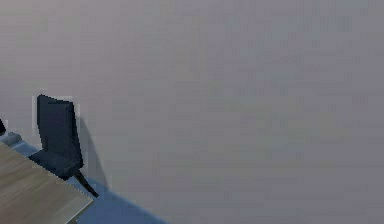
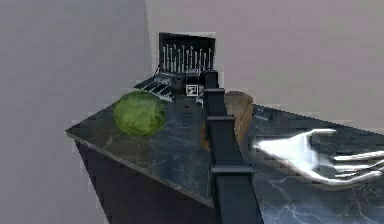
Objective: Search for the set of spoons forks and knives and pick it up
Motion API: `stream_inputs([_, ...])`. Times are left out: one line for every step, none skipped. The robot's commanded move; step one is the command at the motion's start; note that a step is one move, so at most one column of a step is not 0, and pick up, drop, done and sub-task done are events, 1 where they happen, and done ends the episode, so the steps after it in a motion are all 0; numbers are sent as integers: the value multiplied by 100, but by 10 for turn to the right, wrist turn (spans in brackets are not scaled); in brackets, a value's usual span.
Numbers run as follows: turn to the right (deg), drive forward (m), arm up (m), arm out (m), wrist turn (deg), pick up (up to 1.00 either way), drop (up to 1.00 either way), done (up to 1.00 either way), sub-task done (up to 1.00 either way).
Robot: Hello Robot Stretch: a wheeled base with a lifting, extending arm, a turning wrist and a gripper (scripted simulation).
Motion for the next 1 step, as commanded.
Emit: stream_inputs([0, 0, 0, 0, 0, 0, 0, 100, 0])
